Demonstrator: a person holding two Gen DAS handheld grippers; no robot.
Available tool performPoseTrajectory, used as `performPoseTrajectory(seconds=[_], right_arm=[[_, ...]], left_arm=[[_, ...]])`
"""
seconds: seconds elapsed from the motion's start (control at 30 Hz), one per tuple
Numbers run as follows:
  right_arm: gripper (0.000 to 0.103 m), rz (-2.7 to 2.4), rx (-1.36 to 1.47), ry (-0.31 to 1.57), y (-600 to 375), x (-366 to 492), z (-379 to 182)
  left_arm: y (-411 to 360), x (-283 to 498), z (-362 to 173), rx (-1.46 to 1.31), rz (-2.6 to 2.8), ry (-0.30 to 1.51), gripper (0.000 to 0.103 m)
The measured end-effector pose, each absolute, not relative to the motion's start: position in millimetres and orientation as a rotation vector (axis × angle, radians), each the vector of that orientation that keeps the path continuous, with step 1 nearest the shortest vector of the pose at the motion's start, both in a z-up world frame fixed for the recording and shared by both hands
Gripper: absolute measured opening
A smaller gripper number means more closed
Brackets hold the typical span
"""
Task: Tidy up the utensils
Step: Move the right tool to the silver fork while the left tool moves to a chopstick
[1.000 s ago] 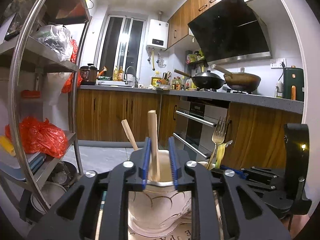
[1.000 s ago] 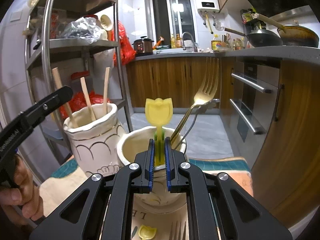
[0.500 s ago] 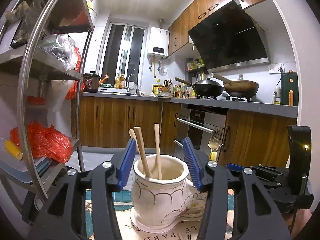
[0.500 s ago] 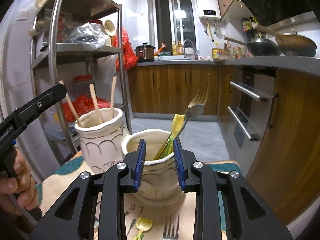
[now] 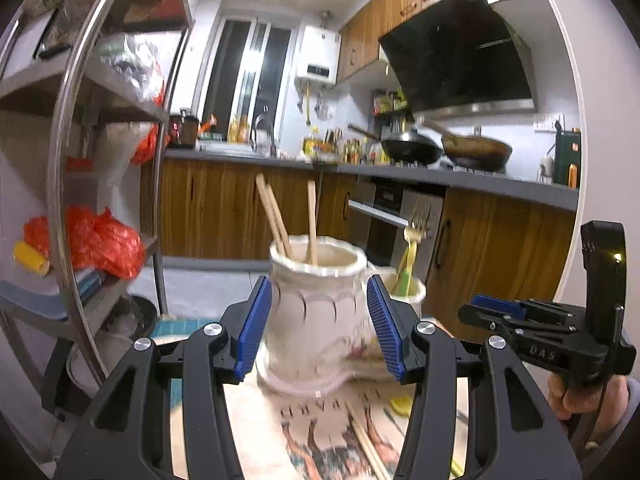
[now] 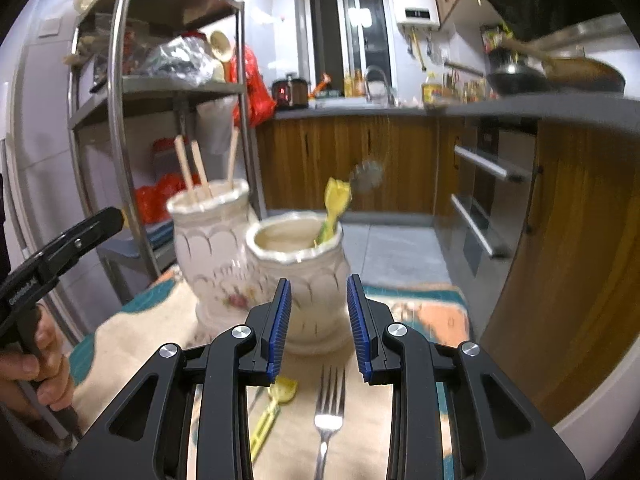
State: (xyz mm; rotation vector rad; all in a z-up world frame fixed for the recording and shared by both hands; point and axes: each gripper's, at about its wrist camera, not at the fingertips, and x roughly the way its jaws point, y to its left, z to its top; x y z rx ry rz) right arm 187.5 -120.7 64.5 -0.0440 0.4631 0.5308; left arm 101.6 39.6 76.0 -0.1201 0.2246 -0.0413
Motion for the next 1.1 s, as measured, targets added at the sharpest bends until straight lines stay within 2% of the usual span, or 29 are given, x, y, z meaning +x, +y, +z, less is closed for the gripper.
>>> performPoseTrajectory(seconds=[0.23, 0.47, 0.7, 1.1], right_arm=[[0.031, 0.537, -0.038, 0.624, -130, 196, 38], [0.031, 0.537, -0.042, 0.707, -138, 195, 22], [0.031, 0.547, -0.091, 0.815, -132, 193, 4], [0.031, 0.573, -0.141, 0.849, -127, 176, 0]], left_arm=[[42, 114, 55, -0.125, -0.037, 0.356, 0.05], [46, 121, 45, -0.135, -0.039, 0.43, 0.05], [32, 132, 23, -0.063, -0.082, 0.592, 0.05], [2, 122, -4, 0.022, -0.173, 0.748, 0.048]])
